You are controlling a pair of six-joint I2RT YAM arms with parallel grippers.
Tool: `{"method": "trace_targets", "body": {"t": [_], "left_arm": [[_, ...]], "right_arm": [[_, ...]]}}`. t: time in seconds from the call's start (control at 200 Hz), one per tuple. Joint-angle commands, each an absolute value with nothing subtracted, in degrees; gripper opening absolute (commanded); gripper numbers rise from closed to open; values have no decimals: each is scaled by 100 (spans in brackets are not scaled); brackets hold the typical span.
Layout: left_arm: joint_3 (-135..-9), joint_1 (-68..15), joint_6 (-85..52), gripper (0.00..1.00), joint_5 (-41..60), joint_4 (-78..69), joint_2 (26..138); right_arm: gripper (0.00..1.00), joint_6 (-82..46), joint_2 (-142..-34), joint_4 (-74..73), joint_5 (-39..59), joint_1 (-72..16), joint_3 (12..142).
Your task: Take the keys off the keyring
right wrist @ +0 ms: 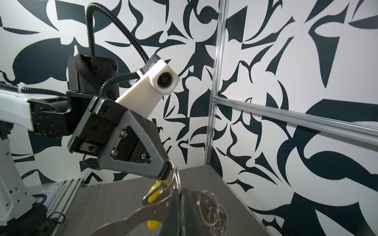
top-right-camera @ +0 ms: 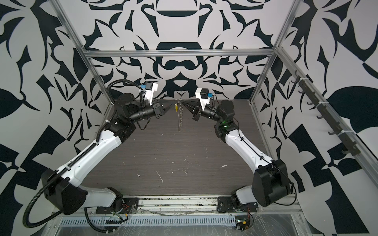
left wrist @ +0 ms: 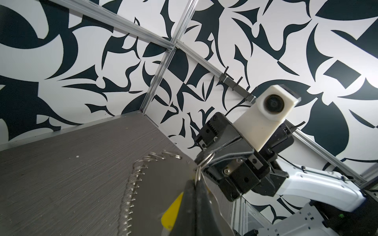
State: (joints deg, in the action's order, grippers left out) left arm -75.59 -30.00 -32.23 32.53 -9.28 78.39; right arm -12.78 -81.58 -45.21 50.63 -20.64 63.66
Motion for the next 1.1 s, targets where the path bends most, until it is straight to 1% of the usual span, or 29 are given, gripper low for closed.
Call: {"method": "trace_targets", "body": {"t": [0.0,0.165,0.355,0.45,0.54,0.625,0.86,0.985,1.04,1.095], "left_arm": [[-7815,-2851,-3300,0,3400,-273,7851],[-8003,-2760,-3296,0,3458,-176,7865],[-8222,-2760,-3428,0,3706,-334,8098],[-8250,-2760,-3419,0,3656,-439,8122],[-8440,-2660,-3043,0,3466,-5,8108],[-8664,-2547,-2839,0,3445,261,8149],[-9265,-2548,-2438,0,3504,778,8383],[-9352,-2547,-2430,0,3517,791,8402],[-9369,-2546,-2435,0,3532,807,8411],[-9387,-2544,-2426,0,3529,824,8420]], "right_arm": [[0,-2170,-8092,-6399,4716,-1960,6521],[0,-2804,-8294,-7326,4544,-1962,6602],[0,-3104,-8456,-7463,4554,-1969,6835],[0,-2666,-8298,-6743,4580,-1969,6746],[0,-1892,-7985,-5656,4464,-1997,6504],[0,-1341,-7798,-5045,4381,-2077,6349],[0,-816,-7691,-4183,4306,-2171,6253],[11,-645,-7681,-3779,4289,-2184,6340],[18,-556,-7666,-3595,4301,-2188,6391],[27,-491,-7655,-3447,4296,-2188,6434]]}}
